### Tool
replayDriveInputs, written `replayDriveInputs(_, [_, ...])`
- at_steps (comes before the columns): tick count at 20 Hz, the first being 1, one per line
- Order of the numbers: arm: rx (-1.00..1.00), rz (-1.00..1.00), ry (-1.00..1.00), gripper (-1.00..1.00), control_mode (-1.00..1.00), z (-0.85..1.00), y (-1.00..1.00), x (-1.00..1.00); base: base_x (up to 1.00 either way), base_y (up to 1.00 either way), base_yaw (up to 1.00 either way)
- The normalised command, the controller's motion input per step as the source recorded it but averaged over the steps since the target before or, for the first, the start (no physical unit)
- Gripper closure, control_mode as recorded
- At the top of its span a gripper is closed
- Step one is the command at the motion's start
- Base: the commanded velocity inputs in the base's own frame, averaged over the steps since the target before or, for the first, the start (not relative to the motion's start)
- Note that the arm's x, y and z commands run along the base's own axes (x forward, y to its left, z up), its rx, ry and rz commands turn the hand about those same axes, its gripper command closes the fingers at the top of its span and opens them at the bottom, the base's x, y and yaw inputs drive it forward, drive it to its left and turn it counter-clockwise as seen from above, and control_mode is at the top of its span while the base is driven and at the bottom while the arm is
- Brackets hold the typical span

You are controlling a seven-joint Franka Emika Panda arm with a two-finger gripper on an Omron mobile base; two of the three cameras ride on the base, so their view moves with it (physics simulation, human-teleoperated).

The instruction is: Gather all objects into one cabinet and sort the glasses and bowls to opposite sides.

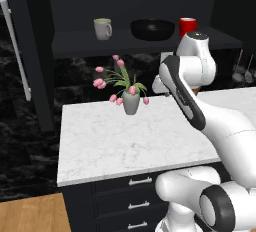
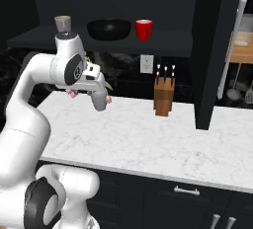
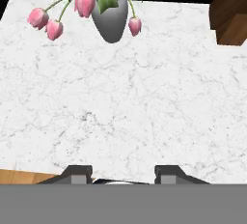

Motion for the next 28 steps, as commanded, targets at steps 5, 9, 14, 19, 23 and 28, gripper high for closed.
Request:
replayDriveInputs(5, [0.0,-0.04,-0.02,-1.0,-1.0,0.0,-0.06,-0.56,0.0,0.0,0.0])
replayDriveInputs(9, [0.0,-0.08,-0.11,-1.0,-1.0,0.0,-0.16,-1.0,0.0,0.0,0.0])
replayDriveInputs(14, [0.0,-0.06,-0.07,-1.0,-1.0,0.01,-0.19,-1.0,0.0,0.0,0.0])
replayDriveInputs(19, [0.0,-0.08,0.0,-1.0,-1.0,0.29,-0.09,-0.61,0.0,0.0,0.0])
replayDriveInputs(23, [0.0,-0.09,0.0,-1.0,-1.0,0.51,0.0,0.0,0.0,0.0,0.0])
replayDriveInputs(28, [0.0,-0.04,0.0,-1.0,-1.0,0.56,0.0,0.0,0.0,0.0,0.0])
